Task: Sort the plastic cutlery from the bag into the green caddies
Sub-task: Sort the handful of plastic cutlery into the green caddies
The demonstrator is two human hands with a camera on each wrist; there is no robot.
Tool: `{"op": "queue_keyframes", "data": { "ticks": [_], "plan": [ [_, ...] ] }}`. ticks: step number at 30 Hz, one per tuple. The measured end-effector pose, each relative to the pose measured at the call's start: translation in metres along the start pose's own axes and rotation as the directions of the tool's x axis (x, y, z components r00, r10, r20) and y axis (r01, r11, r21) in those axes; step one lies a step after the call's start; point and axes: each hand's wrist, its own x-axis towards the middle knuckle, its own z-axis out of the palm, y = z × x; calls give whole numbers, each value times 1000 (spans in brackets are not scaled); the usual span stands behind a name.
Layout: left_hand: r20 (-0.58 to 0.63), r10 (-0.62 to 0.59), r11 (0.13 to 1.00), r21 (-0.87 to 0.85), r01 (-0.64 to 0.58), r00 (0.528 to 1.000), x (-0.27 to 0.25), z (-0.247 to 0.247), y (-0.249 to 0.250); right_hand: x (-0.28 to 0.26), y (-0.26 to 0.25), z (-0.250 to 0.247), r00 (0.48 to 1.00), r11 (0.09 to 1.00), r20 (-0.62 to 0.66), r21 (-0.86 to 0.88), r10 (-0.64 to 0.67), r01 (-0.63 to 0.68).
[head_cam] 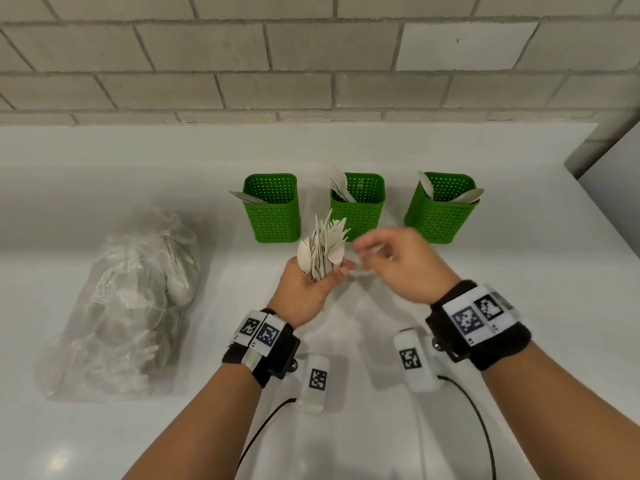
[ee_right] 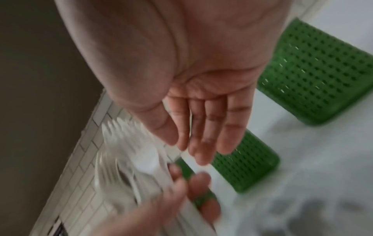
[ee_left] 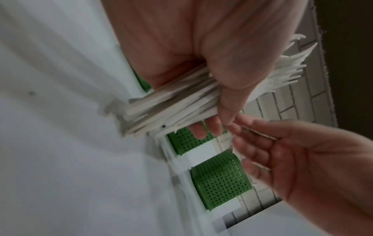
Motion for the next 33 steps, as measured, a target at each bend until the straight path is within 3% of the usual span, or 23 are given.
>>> {"op": "queue_keyframes", "data": {
  "ticks": [3,7,9,12,19,24,33],
  "plan": [
    [47,22,1000,19,-23,999,-3,-1,5,4,-21,-16,997,979,-37,188,-74,79],
    [106,12,999,44,-17,994,-6,-6,8,6,-29,-24,991,985,51,126,-122,114],
    [140,-50,999,-3,51,989,-10,-7,9,6,-29,-29,993,990,44,99,-108,103],
    [288,-150,967,-155,201,946,-18,-7,13,9,-33,-32,993,995,68,32,-98,96],
    [480,-190,867,-327,375,857,-28,-12,26,15,-40,-47,943,992,328,128,-56,14],
    [515,-135,837,-397,375,846,-28,-14,35,10,-48,-43,956,991,268,89,-123,102],
    [458,-152,860,-375,346,876,-26,-15,31,7,-43,-31,978,961,83,220,-193,170]
  ]
}}
